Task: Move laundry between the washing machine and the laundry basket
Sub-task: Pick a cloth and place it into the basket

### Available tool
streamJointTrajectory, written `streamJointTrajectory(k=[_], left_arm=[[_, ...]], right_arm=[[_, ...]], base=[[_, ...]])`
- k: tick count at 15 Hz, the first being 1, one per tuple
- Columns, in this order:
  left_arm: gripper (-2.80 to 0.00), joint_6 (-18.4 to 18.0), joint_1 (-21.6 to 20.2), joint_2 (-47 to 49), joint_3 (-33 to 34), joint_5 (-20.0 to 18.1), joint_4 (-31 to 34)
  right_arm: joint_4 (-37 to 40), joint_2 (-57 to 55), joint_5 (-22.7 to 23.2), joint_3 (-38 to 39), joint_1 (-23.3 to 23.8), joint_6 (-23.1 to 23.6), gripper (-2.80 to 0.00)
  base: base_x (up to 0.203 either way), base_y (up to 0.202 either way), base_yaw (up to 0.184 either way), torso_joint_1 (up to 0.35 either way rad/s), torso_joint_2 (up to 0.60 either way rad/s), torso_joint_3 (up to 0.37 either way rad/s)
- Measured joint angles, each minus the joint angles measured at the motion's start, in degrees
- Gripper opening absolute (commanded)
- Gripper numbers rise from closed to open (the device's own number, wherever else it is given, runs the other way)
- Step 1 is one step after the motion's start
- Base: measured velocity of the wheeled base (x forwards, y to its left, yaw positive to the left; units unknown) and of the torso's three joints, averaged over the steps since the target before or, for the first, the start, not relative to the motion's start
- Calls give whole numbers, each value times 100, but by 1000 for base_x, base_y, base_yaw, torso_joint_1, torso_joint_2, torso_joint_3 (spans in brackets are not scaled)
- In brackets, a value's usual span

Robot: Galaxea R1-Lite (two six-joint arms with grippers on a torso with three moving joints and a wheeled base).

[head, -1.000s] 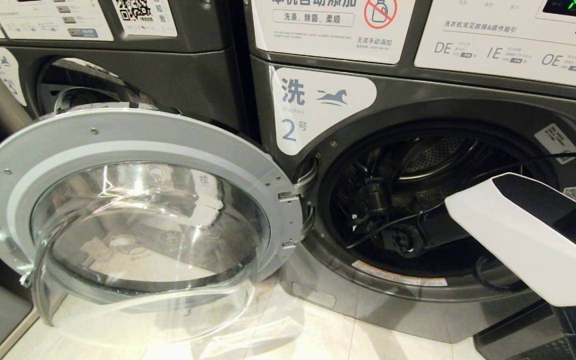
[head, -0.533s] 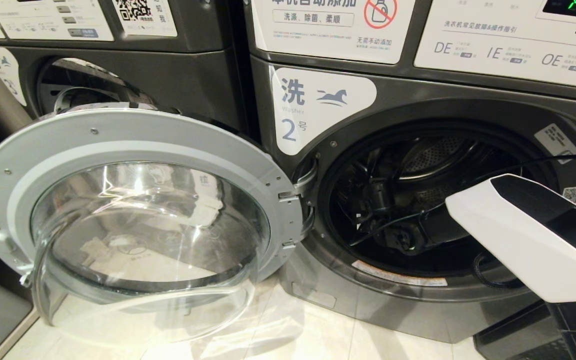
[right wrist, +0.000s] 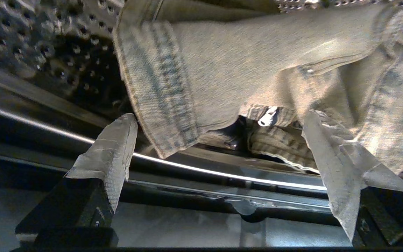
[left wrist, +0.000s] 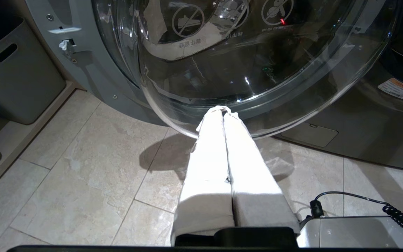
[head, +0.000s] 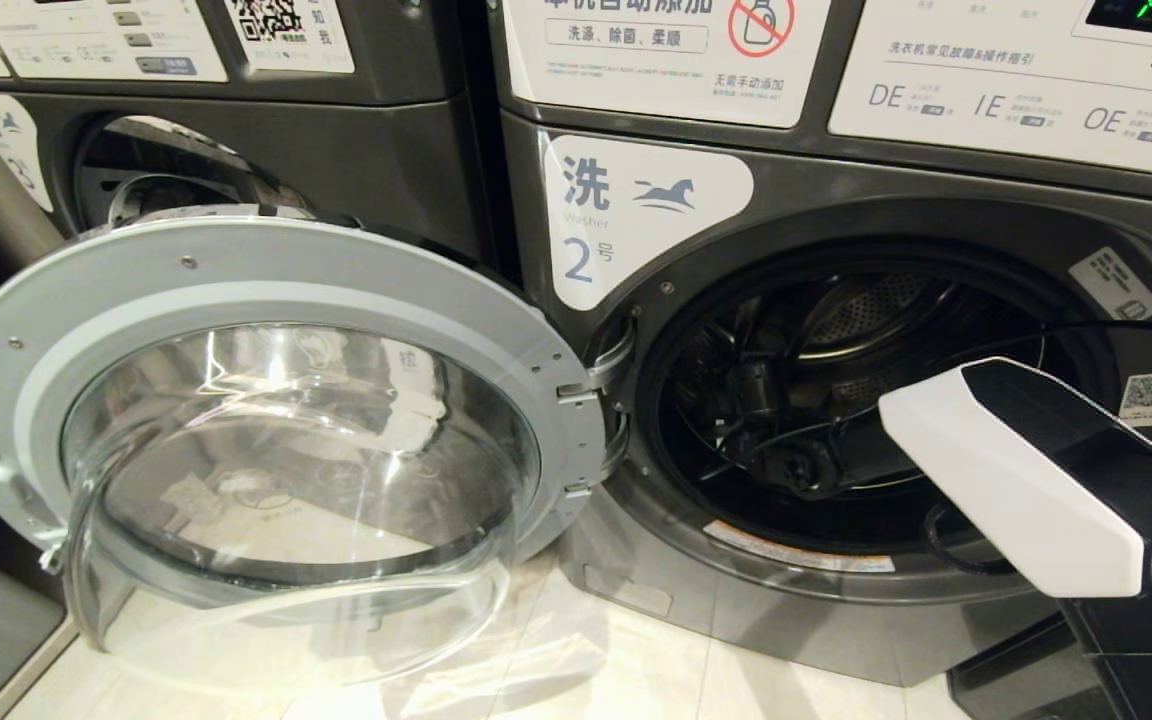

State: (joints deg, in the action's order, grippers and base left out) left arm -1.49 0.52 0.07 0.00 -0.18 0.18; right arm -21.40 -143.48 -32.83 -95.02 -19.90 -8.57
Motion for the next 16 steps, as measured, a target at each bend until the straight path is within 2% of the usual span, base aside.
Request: streamJointTrajectory(k=[10,11,16], left_arm=[[-280,0,0,0,0,1,0],[-280,0,0,0,0,0,0],[-280,0,0,0,0,0,0]], right_arm=[[7,-454,-166,-593,18,43,0],[8,-465,-165,-603,35,43,-280],[201,-495,-280,-614,91,-8,-280]], base=[[0,0,0,0,0,0],[0,0,0,0,0,0],[0,0,0,0,0,0]])
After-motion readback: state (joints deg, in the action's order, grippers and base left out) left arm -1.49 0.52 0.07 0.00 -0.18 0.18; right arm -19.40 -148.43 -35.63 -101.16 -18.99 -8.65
